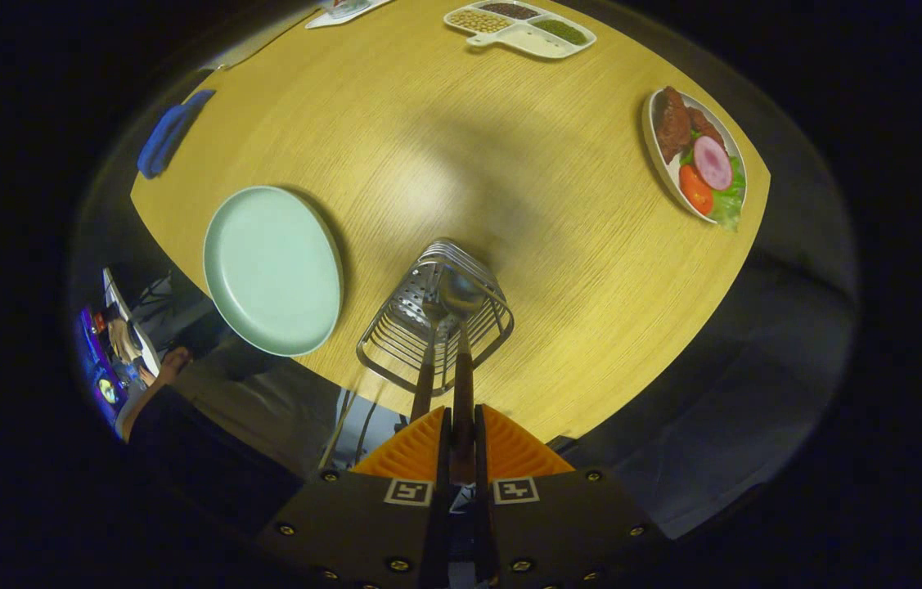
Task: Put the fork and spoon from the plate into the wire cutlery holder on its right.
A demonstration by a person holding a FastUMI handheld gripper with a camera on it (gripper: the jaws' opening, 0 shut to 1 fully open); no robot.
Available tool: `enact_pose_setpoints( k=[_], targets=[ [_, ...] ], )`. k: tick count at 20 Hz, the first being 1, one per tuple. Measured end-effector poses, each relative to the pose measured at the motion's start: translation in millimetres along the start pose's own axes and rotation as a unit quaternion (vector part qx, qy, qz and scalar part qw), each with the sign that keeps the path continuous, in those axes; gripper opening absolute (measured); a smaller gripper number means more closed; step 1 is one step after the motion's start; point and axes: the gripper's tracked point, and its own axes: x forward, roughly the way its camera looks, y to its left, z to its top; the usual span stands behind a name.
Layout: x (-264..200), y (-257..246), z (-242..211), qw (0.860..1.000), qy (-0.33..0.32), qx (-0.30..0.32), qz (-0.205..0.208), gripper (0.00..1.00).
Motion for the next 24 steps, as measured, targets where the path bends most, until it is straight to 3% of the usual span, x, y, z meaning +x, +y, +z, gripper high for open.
enact_pose_setpoints(
  k=[4, 7, 10, 12, 14, 15, 19, 21, 24],
  targets=[
    [-13, 0, -4, 0.999, -0.034, 0.031, 0.013, 0.16],
    [-30, 3, -1, 0.992, -0.113, 0.063, 0.005, 0.16],
    [-59, 24, 1, 0.969, -0.231, 0.093, 0.007, 0.16],
    [-89, 44, 0, 0.940, -0.324, 0.110, 0.008, 0.16],
    [-119, 55, -4, 0.900, -0.418, 0.126, -0.022, 0.16],
    [-136, 55, -8, 0.873, -0.467, 0.138, -0.043, 0.16],
    [-204, 87, -40, 0.732, -0.649, 0.187, -0.089, 0.16],
    [-223, 102, -66, 0.672, -0.701, 0.203, -0.122, 0.16],
    [-250, 124, -89, 0.608, -0.750, 0.202, -0.167, 0.16]
  ],
)
